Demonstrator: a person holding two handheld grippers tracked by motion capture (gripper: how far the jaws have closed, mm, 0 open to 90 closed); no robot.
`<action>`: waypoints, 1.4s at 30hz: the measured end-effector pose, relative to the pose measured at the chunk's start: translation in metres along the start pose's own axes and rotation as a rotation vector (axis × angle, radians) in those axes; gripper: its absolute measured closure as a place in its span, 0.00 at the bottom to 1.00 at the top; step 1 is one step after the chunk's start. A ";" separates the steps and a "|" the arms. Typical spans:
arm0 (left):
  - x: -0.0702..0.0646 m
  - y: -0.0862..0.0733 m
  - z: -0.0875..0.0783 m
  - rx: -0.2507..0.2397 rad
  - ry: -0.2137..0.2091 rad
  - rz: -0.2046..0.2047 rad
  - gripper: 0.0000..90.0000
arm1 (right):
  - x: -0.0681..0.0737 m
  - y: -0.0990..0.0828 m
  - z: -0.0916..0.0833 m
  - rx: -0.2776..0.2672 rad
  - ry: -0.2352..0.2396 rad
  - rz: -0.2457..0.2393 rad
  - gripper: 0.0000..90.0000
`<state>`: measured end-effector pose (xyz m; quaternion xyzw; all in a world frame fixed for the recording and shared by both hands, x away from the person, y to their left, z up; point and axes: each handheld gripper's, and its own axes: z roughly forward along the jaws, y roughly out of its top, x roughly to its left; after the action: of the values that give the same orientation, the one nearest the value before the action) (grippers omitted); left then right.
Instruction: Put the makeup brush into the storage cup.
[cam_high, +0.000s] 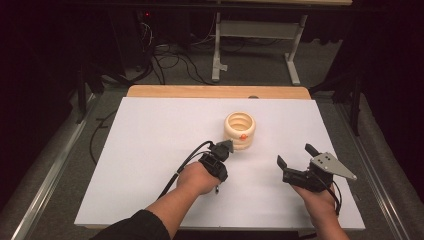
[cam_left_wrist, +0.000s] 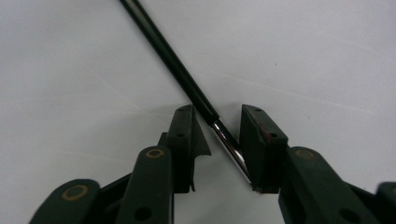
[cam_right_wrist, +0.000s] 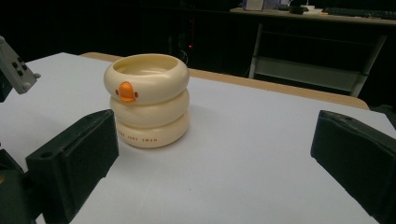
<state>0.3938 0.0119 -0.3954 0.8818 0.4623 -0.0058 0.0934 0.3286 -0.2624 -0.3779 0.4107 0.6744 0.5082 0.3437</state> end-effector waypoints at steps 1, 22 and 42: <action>0.000 0.000 0.000 -0.002 0.007 0.005 0.75 | 0.000 0.000 0.000 0.001 -0.001 0.004 0.03; 0.003 -0.001 0.000 -0.001 0.019 0.079 0.88 | -0.001 0.000 0.000 -0.001 -0.005 0.004 0.03; 0.008 -0.002 0.000 -0.013 -0.011 0.120 0.92 | 0.000 0.000 0.000 0.003 -0.005 0.007 0.03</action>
<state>0.3965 0.0200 -0.3968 0.9072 0.4083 -0.0021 0.1017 0.3283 -0.2624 -0.3777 0.4149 0.6729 0.5072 0.3433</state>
